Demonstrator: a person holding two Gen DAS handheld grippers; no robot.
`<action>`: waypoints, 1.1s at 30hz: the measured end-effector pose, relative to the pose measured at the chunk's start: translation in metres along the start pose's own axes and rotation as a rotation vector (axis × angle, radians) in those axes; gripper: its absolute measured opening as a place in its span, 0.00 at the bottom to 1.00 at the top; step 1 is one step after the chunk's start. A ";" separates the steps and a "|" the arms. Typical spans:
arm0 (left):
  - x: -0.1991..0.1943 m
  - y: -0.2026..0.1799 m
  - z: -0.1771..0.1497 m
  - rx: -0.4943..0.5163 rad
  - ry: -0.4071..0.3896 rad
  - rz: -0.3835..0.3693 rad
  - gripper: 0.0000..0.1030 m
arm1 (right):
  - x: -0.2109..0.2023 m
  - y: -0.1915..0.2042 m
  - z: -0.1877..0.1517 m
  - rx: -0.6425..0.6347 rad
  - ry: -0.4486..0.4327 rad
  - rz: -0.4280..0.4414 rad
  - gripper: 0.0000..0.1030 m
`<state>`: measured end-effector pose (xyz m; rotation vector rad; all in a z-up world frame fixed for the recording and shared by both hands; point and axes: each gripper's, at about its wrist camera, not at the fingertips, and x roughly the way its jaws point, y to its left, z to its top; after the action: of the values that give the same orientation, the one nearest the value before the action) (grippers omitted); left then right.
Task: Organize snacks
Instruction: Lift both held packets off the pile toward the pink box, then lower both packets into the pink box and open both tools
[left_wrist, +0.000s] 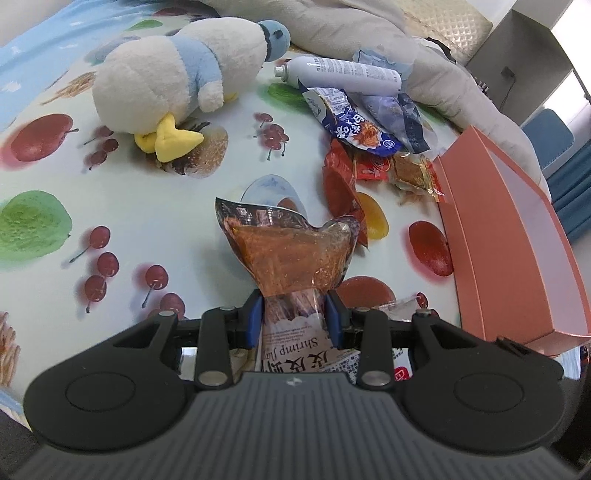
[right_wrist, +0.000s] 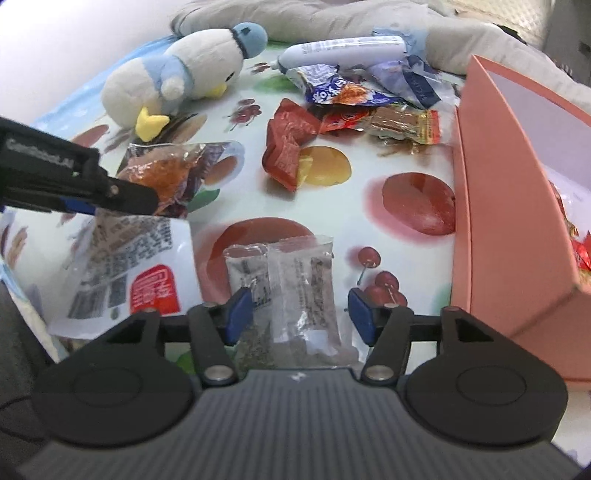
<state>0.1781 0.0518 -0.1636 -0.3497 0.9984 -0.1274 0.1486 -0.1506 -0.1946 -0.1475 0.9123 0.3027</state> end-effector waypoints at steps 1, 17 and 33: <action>-0.001 0.000 0.000 0.002 -0.002 0.000 0.39 | 0.000 -0.001 0.000 0.001 0.004 0.009 0.58; -0.031 -0.017 0.005 0.040 -0.051 -0.012 0.39 | -0.033 -0.004 -0.007 0.042 -0.039 0.016 0.33; -0.085 -0.068 0.028 0.125 -0.139 -0.093 0.39 | -0.133 -0.034 0.014 0.180 -0.252 -0.023 0.33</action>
<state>0.1596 0.0169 -0.0587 -0.2864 0.8331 -0.2452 0.0935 -0.2051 -0.0801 0.0453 0.6829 0.2107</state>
